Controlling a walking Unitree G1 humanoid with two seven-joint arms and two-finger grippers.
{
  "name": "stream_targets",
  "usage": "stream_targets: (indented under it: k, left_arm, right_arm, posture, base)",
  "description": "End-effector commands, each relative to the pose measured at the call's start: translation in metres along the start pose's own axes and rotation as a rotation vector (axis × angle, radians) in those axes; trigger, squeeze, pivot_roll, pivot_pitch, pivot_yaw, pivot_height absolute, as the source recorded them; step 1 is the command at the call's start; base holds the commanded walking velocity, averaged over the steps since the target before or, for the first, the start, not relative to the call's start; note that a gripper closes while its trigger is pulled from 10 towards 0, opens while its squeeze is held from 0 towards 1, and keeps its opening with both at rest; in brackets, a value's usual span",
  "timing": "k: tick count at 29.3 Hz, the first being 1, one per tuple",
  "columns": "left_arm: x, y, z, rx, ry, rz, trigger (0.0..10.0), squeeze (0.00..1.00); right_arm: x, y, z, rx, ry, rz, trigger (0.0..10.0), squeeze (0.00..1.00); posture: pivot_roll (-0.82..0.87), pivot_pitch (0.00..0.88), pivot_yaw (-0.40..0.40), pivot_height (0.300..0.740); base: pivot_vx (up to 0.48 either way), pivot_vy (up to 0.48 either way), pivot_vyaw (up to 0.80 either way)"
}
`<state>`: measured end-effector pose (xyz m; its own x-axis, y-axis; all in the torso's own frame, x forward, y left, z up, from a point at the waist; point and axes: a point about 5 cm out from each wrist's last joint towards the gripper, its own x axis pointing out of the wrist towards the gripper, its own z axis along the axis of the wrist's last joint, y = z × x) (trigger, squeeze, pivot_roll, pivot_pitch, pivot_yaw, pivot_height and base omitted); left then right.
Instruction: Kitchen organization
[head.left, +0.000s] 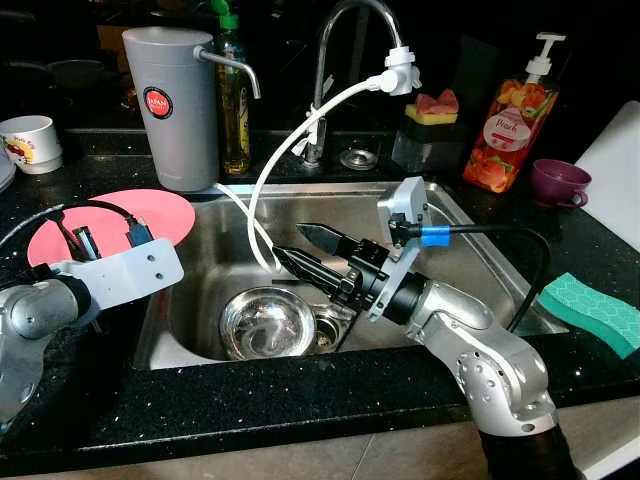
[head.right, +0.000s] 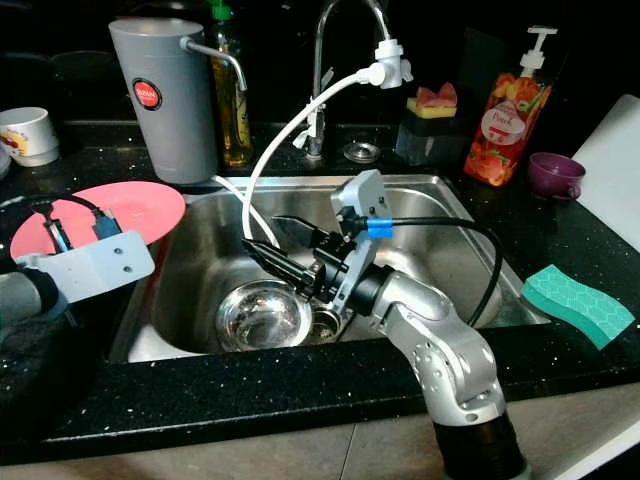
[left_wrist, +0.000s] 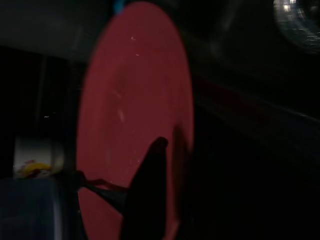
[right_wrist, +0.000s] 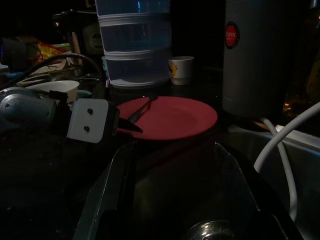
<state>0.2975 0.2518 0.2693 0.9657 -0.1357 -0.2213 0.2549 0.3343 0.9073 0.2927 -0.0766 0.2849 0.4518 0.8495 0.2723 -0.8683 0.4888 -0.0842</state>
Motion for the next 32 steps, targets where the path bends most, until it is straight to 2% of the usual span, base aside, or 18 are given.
stream_targets:
  k: [1, 5, 6, 7, 8, 12, 13, 18, 24, 25, 26, 27, 30, 31, 32]
  left_arm:
    - [0.005, -0.021, -0.005, -0.040, 0.017, -0.101, 10.0, 1.00]
    - [0.004, -0.016, -0.003, -0.091, 0.011, -0.076, 10.0, 1.00]
    - [0.003, -0.015, -0.002, -0.121, 0.003, -0.075, 10.0, 0.77]
    - [0.003, -0.014, 0.001, -0.162, -0.016, -0.079, 10.0, 0.00]
    - [0.003, -0.014, 0.001, -0.162, -0.016, -0.079, 10.0, 0.00]
    - [0.000, -0.006, 0.027, -0.437, -0.194, -0.115, 10.0, 0.00]
    - [0.000, -0.006, 0.027, -0.437, -0.194, -0.115, 10.0, 0.00]
    - [0.003, 0.009, 0.035, -0.595, -0.252, -0.071, 10.0, 0.00]
    - [0.011, 0.023, 0.023, -0.649, -0.187, 0.038, 10.0, 0.00]
    - [0.013, 0.027, 0.019, -0.690, -0.165, 0.079, 10.0, 0.00]
    - [0.013, 0.027, 0.019, -0.690, -0.165, 0.079, 10.0, 0.00]
    - [0.018, 0.036, 0.010, -0.772, -0.114, 0.169, 10.0, 0.00]
    - [0.020, 0.040, 0.007, -0.815, -0.089, 0.206, 10.0, 0.00]
    - [0.026, 0.047, -0.003, -0.903, -0.024, 0.294, 10.0, 0.00]
    - [0.029, 0.051, -0.006, -0.940, -0.001, 0.331, 10.0, 0.00]
  right_arm:
    - [-0.002, 0.001, 0.003, -0.018, -0.013, 0.001, 10.0, 0.00]
    - [-0.001, 0.002, 0.004, -0.016, -0.017, 0.003, 10.0, 0.00]
    - [0.000, 0.001, 0.004, -0.017, -0.017, 0.004, 10.0, 0.00]
    - [0.000, 0.001, 0.004, -0.017, -0.018, 0.003, 10.0, 0.00]
    - [0.000, 0.001, 0.004, -0.017, -0.018, 0.003, 10.0, 0.00]
    - [0.000, 0.001, 0.003, -0.017, -0.016, -0.001, 10.0, 0.00]
    - [0.000, 0.001, 0.003, -0.017, -0.016, -0.001, 10.0, 0.00]
    - [0.000, 0.001, 0.003, -0.018, -0.018, -0.002, 10.0, 0.00]
    - [0.000, 0.002, 0.004, -0.020, -0.021, -0.003, 10.0, 0.00]
    - [0.000, 0.002, 0.004, -0.020, -0.023, -0.003, 10.0, 0.00]
    - [0.000, 0.002, 0.004, -0.020, -0.023, -0.003, 10.0, 0.00]
    - [0.000, 0.002, 0.005, -0.022, -0.025, -0.004, 10.0, 0.00]
    - [0.000, 0.002, 0.005, -0.023, -0.025, -0.004, 10.0, 0.00]
    - [0.000, 0.001, 0.004, -0.024, -0.025, -0.005, 10.0, 0.00]
    - [0.000, 0.001, 0.004, -0.025, -0.025, -0.005, 10.0, 0.00]
  posture:
    - [0.10, 0.161, -0.078, 0.740]
    - [0.10, 0.162, -0.080, 0.740]
    - [0.10, 0.162, -0.080, 0.740]
    - [0.10, 0.162, -0.081, 0.740]
    - [0.10, 0.162, -0.081, 0.740]
    - [0.10, 0.162, -0.081, 0.740]
    - [0.10, 0.162, -0.081, 0.740]
    - [0.10, 0.160, -0.078, 0.740]
    - [0.10, 0.156, -0.078, 0.740]
    - [0.10, 0.156, -0.078, 0.740]
    - [0.10, 0.156, -0.078, 0.740]
    - [0.10, 0.156, -0.078, 0.740]
    - [0.10, 0.156, -0.078, 0.740]
    - [0.09, 0.146, -0.077, 0.740]
    - [0.09, 0.146, -0.077, 0.740]
  base:
    - [0.000, 0.000, 0.00]
    - [0.000, 0.000, 0.00]
    - [0.000, 0.000, 0.00]
    - [0.000, 0.000, 0.00]
    - [0.000, 0.000, 0.00]
    - [0.000, 0.000, 0.00]
    - [0.000, 0.000, 0.00]
    - [0.000, 0.000, 0.00]
    - [0.000, 0.000, 0.00]
    - [0.000, 0.000, 0.00]
    - [0.000, 0.000, 0.00]
    - [0.000, 0.000, 0.00]
    - [0.000, 0.000, 0.00]
    - [0.000, 0.000, 0.00]
    - [0.000, 0.000, 0.00]
